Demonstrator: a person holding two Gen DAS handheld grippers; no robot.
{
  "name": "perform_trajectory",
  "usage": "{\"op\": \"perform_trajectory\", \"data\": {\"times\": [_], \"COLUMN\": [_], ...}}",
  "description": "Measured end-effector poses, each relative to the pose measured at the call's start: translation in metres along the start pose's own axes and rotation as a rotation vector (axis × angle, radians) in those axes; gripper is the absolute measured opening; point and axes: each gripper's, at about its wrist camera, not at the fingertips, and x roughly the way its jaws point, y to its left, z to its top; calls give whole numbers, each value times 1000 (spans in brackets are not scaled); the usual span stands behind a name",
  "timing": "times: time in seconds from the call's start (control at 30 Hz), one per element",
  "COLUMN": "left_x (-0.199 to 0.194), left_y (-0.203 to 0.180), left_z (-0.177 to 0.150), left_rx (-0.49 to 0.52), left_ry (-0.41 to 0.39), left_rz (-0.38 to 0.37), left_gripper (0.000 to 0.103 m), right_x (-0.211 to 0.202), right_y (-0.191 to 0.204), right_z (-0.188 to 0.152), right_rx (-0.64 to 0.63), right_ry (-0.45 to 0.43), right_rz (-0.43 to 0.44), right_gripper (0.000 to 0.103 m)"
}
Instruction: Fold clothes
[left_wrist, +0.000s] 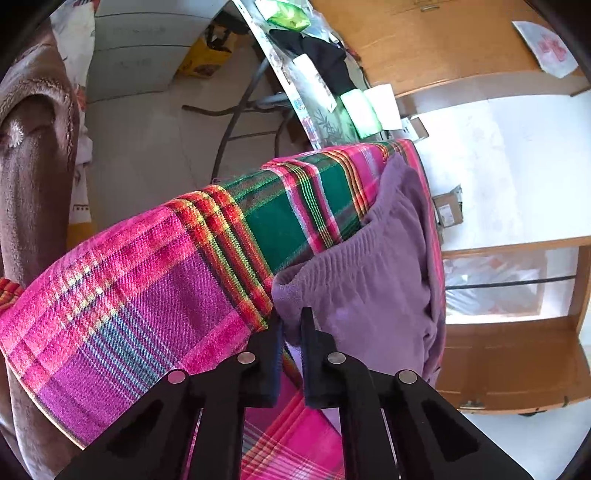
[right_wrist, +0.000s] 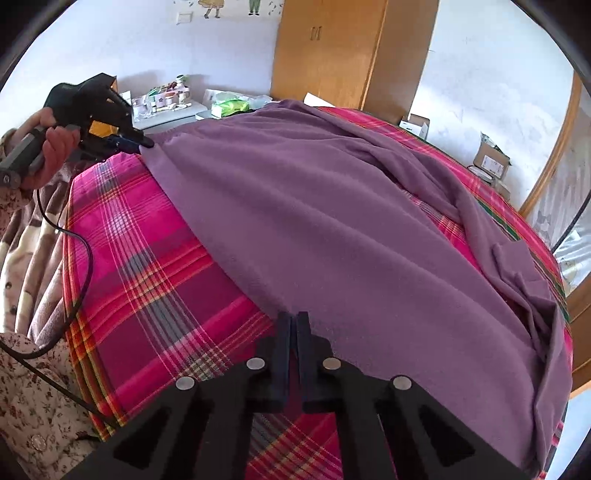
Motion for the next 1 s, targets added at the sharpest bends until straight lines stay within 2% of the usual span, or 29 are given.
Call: {"op": "perform_trajectory", "data": {"times": [0.57,0.83,1.0], "left_x": [-25,-28,-25], "left_y": [19,37,35], "left_z": [-12,-11,-11], "left_rx": [-3,-31,-11], "left_ry": [-27,-34,-31], "left_rz": [-87,-76,-58], "left_gripper": [7,7,8], "right_x": [-20,-17,-13], "right_y": [13,19,16], "right_z": [-5,-5,-5], "right_rx": [-2,-14,7], "right_ry": [-3,16,24], "right_rz": [20,42,42], "right_gripper": [2,2,2]}}
